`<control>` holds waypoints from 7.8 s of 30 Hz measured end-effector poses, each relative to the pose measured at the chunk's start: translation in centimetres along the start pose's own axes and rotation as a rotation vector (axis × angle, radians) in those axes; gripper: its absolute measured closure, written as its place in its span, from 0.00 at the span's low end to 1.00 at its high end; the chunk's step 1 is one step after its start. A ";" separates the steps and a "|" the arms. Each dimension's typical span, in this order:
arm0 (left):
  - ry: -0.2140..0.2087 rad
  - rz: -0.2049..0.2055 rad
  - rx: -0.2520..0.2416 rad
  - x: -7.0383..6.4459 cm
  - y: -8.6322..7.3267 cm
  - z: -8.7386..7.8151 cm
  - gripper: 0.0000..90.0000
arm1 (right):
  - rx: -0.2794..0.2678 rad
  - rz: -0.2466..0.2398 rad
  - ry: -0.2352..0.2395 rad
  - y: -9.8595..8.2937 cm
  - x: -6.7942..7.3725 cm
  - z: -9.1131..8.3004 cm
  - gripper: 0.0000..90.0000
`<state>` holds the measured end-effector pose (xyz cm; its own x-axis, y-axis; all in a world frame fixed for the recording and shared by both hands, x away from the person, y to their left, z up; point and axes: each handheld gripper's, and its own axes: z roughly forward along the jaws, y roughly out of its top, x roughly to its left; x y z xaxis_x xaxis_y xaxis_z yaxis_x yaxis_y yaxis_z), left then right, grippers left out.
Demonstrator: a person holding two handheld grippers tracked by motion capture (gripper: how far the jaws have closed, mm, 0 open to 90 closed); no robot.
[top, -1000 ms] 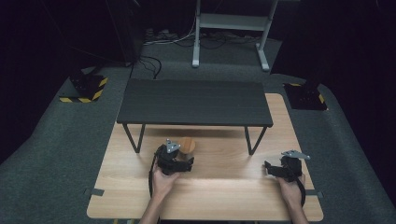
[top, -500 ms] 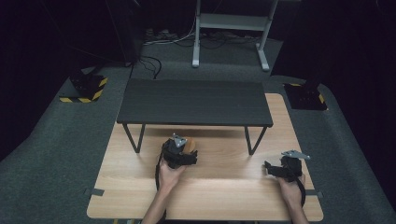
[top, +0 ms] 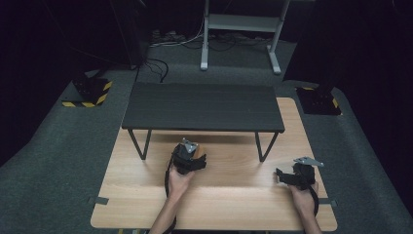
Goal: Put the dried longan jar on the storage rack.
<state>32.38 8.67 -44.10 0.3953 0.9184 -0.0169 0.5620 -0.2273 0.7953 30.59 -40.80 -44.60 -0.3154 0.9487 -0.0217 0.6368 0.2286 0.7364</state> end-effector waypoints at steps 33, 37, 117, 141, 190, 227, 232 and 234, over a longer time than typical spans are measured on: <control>-0.052 0.099 0.040 -1.7 2.2 -4.6 0.28 | 0.002 -0.003 -0.002 0.0 0.1 0.0 0.10; -0.082 0.119 0.044 -1.8 3.0 -6.0 0.28 | 0.002 -0.004 -0.002 0.0 0.1 0.0 0.10; -0.165 0.111 -0.070 1.8 18.9 -9.2 0.19 | 0.003 -0.005 0.000 0.1 0.1 0.0 0.10; -0.180 0.114 -0.246 3.8 11.9 -14.3 0.02 | 0.003 -0.005 -0.001 0.1 0.1 0.0 0.10; -0.165 0.015 -0.013 4.2 -3.1 -5.2 0.00 | 0.001 0.002 -0.008 0.0 0.1 0.0 0.11; -0.066 -0.026 0.060 3.8 -3.2 -1.4 0.01 | 0.001 0.001 -0.008 0.0 0.1 0.0 0.11; -0.067 -0.041 0.062 4.0 -3.2 -1.4 0.01 | 0.001 0.002 -0.008 0.0 0.1 0.0 0.11; -0.074 -0.059 0.070 4.2 -3.2 -1.3 0.01 | 0.001 0.002 -0.009 0.0 0.2 0.0 0.11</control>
<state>31.28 13.66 -45.86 0.4111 0.9051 -0.1090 0.6339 -0.1979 0.7477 30.57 -40.65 -44.59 -0.3081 0.9510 -0.0261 0.6383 0.2270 0.7356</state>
